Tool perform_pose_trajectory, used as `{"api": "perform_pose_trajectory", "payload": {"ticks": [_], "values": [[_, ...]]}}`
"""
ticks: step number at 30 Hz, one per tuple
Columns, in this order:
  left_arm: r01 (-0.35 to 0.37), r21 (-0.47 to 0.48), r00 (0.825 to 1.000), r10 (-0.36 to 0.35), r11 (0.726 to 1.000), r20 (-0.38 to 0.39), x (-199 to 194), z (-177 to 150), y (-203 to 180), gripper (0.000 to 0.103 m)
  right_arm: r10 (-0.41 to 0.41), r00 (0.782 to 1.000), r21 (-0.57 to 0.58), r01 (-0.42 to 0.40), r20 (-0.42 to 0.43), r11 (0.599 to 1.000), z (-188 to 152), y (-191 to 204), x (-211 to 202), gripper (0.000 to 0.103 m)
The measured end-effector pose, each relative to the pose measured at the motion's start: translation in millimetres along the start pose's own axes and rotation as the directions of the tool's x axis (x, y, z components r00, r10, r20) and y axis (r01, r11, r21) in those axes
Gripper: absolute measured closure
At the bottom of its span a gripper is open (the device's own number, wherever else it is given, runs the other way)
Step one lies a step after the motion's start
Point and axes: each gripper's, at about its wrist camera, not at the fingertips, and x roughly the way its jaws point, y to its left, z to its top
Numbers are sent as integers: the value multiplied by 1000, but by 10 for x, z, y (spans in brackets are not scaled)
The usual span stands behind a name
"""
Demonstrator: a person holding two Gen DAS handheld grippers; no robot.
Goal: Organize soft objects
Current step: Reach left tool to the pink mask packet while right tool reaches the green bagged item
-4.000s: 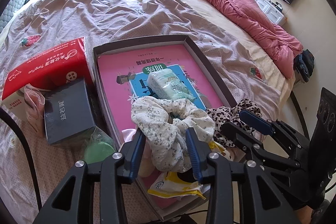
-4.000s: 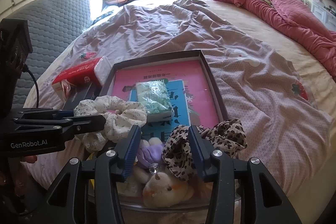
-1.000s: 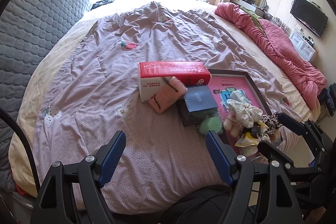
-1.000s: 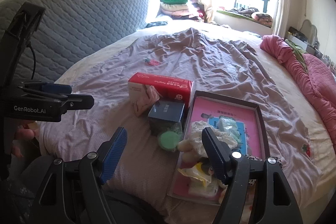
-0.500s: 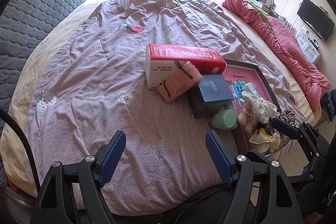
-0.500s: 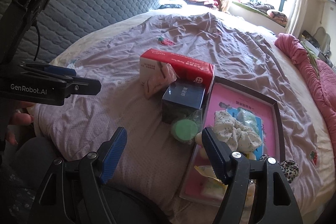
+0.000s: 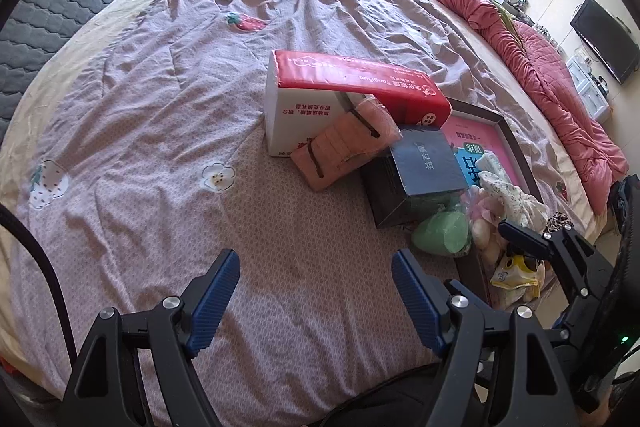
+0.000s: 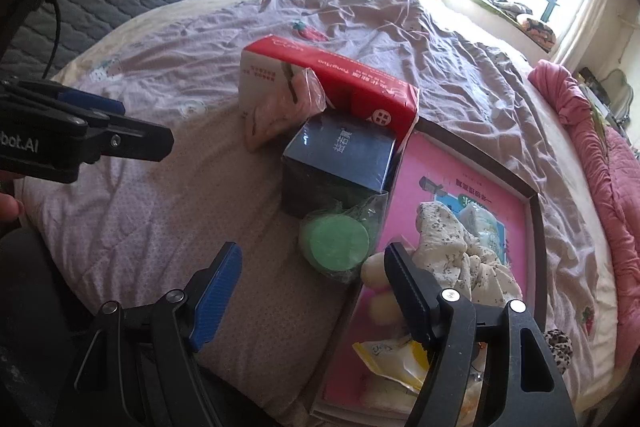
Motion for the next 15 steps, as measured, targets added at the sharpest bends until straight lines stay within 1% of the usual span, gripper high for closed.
{"api": "perform_pose_trajectory", "payload": {"ticks": [4, 5, 8, 10, 15], "values": [[18, -10, 1000, -18, 1000, -8, 115, 96, -4, 24, -14, 1000, -15, 13, -17, 1000, 2, -23, 138, 28], [28, -16, 1000, -28, 999, -12, 163, 134, -4, 22, -18, 1000, -23, 18, -19, 1000, -1, -19, 158, 28], [57, -30, 998, -57, 998, -14, 272, 223, -9, 21, -40, 999, -60, 39, -21, 997, 7, -4, 231, 28], [65, -42, 997, -66, 997, -31, 340, 274, -19, 21, -53, 998, -86, 51, -21, 995, 13, 16, 268, 28], [121, -116, 992, -123, 986, -8, 401, 468, -26, 20, -77, 997, -150, 72, -29, 986, 16, 77, 360, 28]]}}
